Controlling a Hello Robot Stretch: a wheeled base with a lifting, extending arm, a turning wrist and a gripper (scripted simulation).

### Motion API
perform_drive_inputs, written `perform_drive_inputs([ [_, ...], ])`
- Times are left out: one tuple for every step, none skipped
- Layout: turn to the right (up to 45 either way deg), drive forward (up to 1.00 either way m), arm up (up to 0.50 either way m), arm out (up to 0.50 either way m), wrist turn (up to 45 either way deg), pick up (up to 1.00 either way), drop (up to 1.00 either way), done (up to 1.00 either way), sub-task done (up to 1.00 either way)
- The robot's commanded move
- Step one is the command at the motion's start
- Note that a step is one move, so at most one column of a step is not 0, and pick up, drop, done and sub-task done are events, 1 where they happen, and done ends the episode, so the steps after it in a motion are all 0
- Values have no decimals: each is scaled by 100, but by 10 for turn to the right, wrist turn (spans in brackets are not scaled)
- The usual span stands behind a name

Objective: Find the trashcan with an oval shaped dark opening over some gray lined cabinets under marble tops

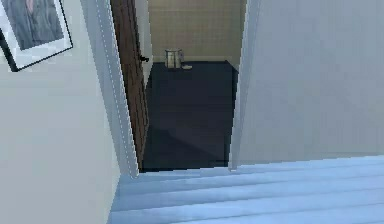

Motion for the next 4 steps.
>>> perform_drive_inputs([
  [-30, 0, 0, 0, 0, 0, 0, 0, 0],
  [0, 100, 0, 0, 0, 0, 0, 0, 0],
  [0, 100, 0, 0, 0, 0, 0, 0, 0],
  [0, 50, 0, 0, 0, 0, 0, 0, 0],
])
